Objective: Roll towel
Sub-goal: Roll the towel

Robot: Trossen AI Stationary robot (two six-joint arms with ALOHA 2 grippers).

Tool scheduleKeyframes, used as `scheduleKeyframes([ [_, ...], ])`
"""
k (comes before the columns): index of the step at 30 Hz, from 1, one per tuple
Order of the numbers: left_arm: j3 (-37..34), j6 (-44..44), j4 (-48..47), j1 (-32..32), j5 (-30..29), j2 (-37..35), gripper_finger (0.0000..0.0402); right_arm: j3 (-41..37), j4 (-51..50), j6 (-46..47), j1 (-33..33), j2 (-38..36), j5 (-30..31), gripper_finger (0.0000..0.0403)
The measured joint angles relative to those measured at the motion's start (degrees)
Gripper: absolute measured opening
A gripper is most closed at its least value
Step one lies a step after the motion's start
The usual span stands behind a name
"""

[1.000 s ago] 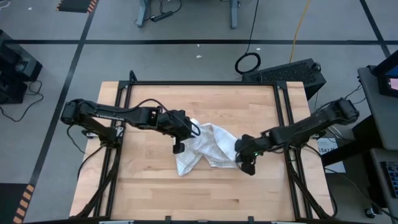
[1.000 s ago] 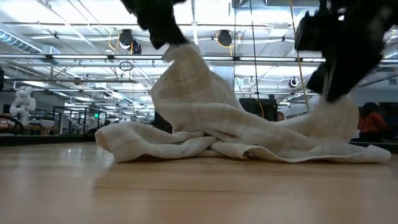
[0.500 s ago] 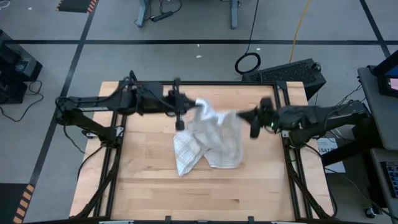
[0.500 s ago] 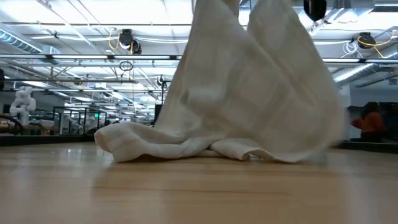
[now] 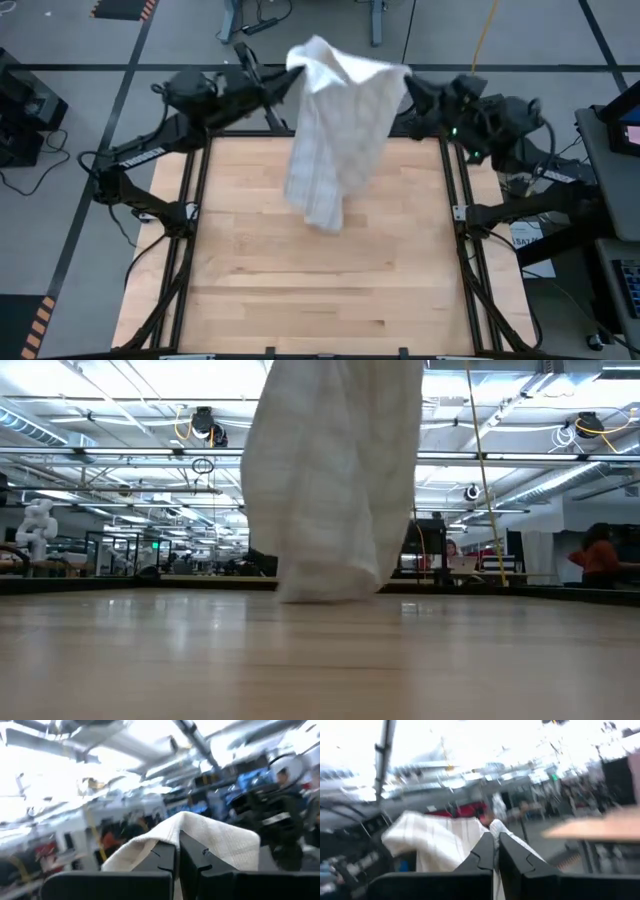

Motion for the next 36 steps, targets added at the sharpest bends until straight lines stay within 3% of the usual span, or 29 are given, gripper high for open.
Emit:
scheduleKeyframes([
  [5,3.89,-1.64,-4.63,0.15,6.16,-0.54,0.0008,10.98,-3.40,-0.98,-1.49,5.39,-8.44,0.0002],
  [10,4.69,-2.81,-22.33,0.02,7.61,-2.46,0.0008,18.33,-19.76,3.27,-0.66,8.19,-14.61,0.0002],
  [15,4.73,-2.93,-44.37,-0.91,8.92,-4.66,0.0008,19.59,-35.02,10.46,0.95,8.12,-20.09,0.0002],
  [21,4.65,-5.69,-64.62,-3.98,21.05,-5.16,0.0008,19.59,-48.20,16.72,3.70,8.11,-26.23,0.0002],
  [24,3.14,-10.51,-72.22,-6.37,22.59,-4.91,0.0009,19.59,-52.36,17.41,5.26,8.43,-26.20,0.0002],
  [30,-2.29,-19.33,-76.67,-9.69,19.95,-4.81,0.0033,19.59,-54.47,17.41,7.04,8.97,-26.01,0.0002],
  [36,-7.94,-19.58,-75.53,-12.97,18.55,-4.81,0.0095,19.59,-55.63,17.41,8.95,10.86,-26.04,0.0002],
])
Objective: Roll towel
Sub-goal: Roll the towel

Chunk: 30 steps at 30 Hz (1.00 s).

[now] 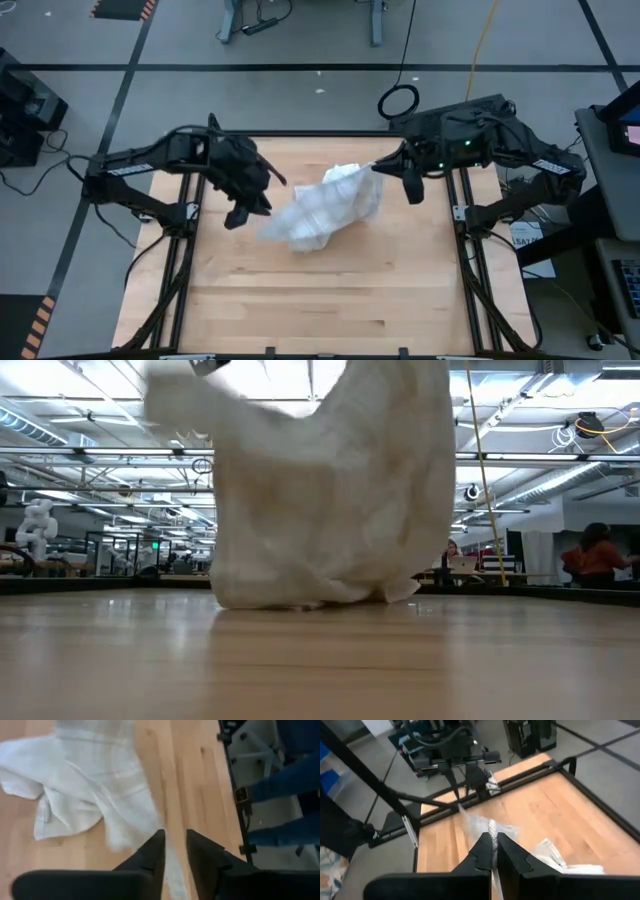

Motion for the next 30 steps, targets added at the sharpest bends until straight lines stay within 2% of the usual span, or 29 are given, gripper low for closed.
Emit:
scheduleKeyframes([
  [6,-7.61,-1.94,3.89,-1.20,-9.84,0.02,0.0151,0.00,-0.90,-0.09,2.22,2.03,-0.01,0.0002],
  [11,-16.88,-7.22,18.03,-2.04,-10.32,0.02,0.0186,0.00,-1.34,-0.20,3.80,2.73,-0.02,0.0002],
  [15,-24.52,-10.50,27.61,-6.19,-10.59,0.02,0.0225,0.00,-1.93,-0.11,4.07,2.70,-0.02,0.0002],
  [17,-27.71,-13.65,31.07,-8.88,-13.00,0.02,0.0247,-0.01,-2.17,0.61,4.02,2.63,0.04,0.0002],
  [23,-34.69,-24.75,39.72,-18.30,-23.08,0.03,0.0293,-0.02,-2.21,1.12,3.96,2.42,0.45,0.0002],
  [26,-37.08,-29.67,44.40,-23.19,-31.78,0.94,0.0297,-0.02,-2.19,1.11,3.96,2.55,0.45,0.0002],
  [30,-37.89,-31.50,48.22,-27.88,-40.46,3.58,0.0298,-0.02,-2.16,1.10,3.87,2.59,0.51,0.0002],
])
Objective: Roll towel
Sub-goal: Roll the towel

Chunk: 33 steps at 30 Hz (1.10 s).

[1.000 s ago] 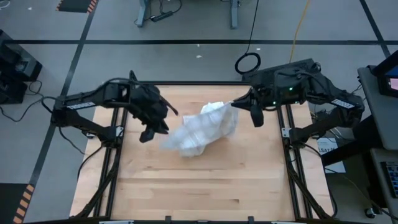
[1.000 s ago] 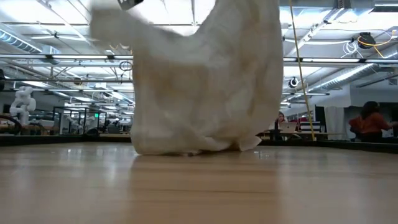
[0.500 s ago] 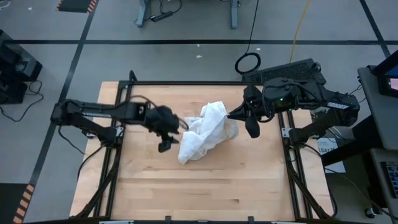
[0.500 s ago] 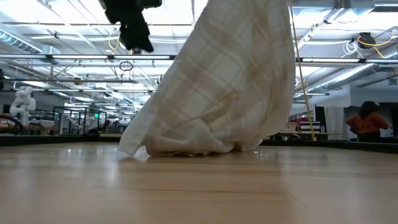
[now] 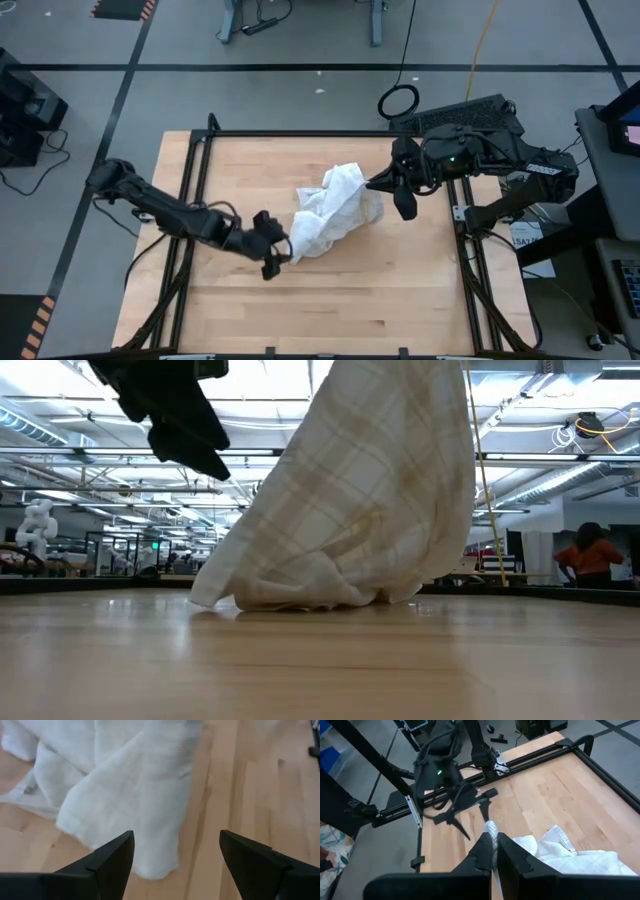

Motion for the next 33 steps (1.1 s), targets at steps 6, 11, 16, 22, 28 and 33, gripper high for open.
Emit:
scheduleKeyframes([
  [6,0.02,-5.89,3.78,-3.08,-2.29,6.65,0.0298,0.00,0.06,0.33,-0.88,0.00,1.98,0.0002],
  [11,0.01,-19.51,4.86,-3.32,-2.27,13.81,0.0298,0.00,0.08,0.21,-1.69,0.00,1.79,0.0002],
  [16,0.01,-32.72,6.47,-3.37,-3.86,19.04,0.0298,0.00,0.08,0.14,-1.97,0.00,1.58,0.0002],
  [22,0.01,-34.45,8.74,-2.60,-8.36,21.25,0.0298,0.00,0.14,0.67,-2.36,0.00,1.44,0.0002],
  [28,0.03,-34.45,7.10,1.01,-10.29,21.25,0.0296,0.00,0.17,0.65,-2.36,0.03,1.45,0.0002],
  [33,0.05,-33.32,6.88,3.59,-10.27,20.29,0.0234,0.00,0.12,1.07,-2.34,0.03,1.45,0.0002],
])
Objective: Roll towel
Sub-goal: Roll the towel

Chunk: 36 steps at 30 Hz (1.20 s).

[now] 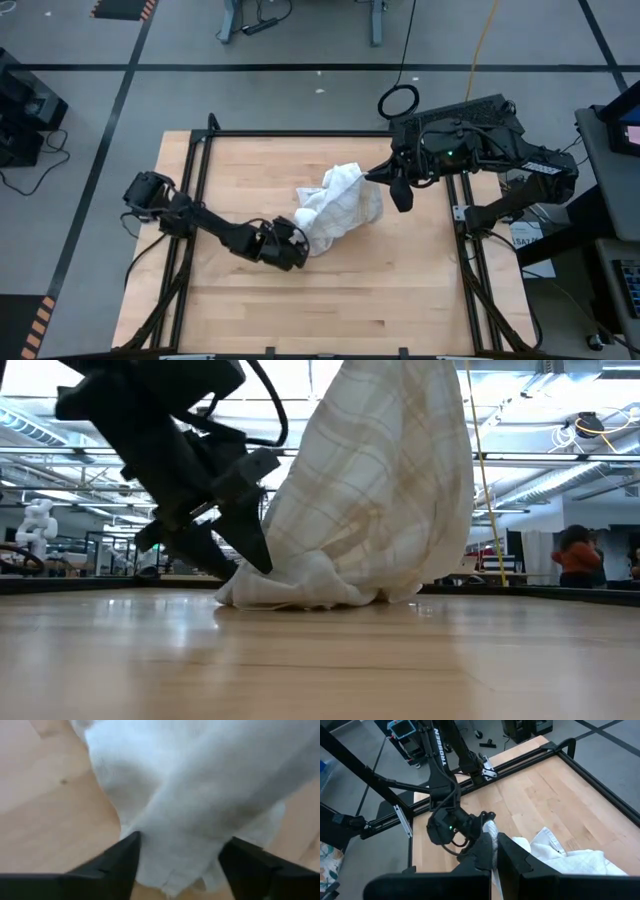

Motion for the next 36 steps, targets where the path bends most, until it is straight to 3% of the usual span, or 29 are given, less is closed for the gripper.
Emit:
scheduleKeyframes([
  [6,0.72,6.65,-0.07,0.34,4.31,-3.77,0.0052,-0.02,-0.39,0.14,0.00,0.00,0.00,0.0002],
  [8,0.73,7.95,-0.13,0.24,6.61,-5.30,0.0015,0.00,-0.85,0.13,0.00,0.00,0.00,0.0002],
  [13,0.79,8.63,-5.35,-0.44,7.21,-10.35,0.0013,-0.02,-1.79,-0.99,0.00,0.00,0.50,0.0002],
  [18,0.79,13.80,-9.78,0.16,5.99,-18.91,0.0006,-0.04,0.05,-2.48,-0.48,-0.33,5.77,0.0002],
  [27,4.43,32.89,-9.48,7.41,-3.14,-35.19,0.0005,-0.04,12.89,-9.99,-6.00,-0.44,11.15,0.0002],
  [31,7.61,45.07,-4.32,12.48,-5.82,-39.27,0.0005,-0.04,23.43,-16.74,-9.76,-0.44,12.18,0.0002],
  [36,11.49,62.28,11.36,19.52,-6.78,-41.04,0.0004,-0.04,37.18,-24.82,-14.68,-0.19,12.16,0.0002],
])
